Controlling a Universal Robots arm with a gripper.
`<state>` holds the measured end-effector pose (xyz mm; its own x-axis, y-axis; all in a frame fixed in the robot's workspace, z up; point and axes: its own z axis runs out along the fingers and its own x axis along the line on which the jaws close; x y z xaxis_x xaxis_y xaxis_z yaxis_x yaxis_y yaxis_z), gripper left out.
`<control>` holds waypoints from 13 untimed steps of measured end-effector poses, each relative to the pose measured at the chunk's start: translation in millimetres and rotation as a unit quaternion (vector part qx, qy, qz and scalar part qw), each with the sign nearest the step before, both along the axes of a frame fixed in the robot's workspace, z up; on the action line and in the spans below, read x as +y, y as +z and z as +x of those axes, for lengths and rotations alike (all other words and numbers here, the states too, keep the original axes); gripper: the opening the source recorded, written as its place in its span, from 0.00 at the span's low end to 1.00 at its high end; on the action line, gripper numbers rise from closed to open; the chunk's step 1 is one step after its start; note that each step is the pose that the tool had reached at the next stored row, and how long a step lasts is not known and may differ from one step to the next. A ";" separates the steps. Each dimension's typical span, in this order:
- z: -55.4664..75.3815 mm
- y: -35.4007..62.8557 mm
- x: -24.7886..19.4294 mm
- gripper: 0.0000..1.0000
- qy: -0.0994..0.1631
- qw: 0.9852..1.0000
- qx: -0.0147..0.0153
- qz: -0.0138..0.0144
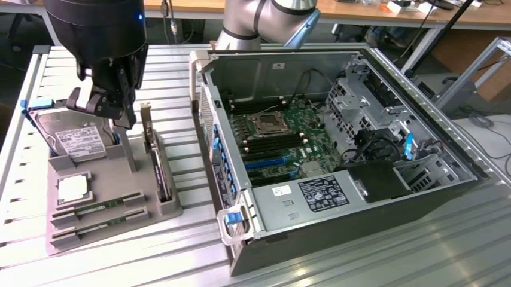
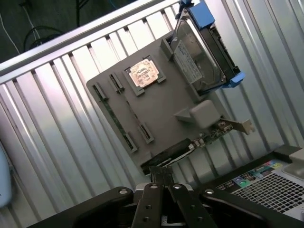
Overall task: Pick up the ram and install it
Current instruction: 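Pick up the ram and move it above insertion slot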
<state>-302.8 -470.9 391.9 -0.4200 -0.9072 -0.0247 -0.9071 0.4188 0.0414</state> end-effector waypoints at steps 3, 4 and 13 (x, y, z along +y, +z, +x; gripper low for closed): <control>0.0 0.0 0.0 0.10 0.009 1.000 0.000 0.000; 0.0 0.0 0.0 0.10 0.013 1.000 0.000 0.000; 0.0 0.0 0.0 0.10 0.054 0.999 0.000 0.000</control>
<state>-302.8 -470.9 391.9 -0.3201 -0.9471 -0.0247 -0.9469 0.3190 0.0414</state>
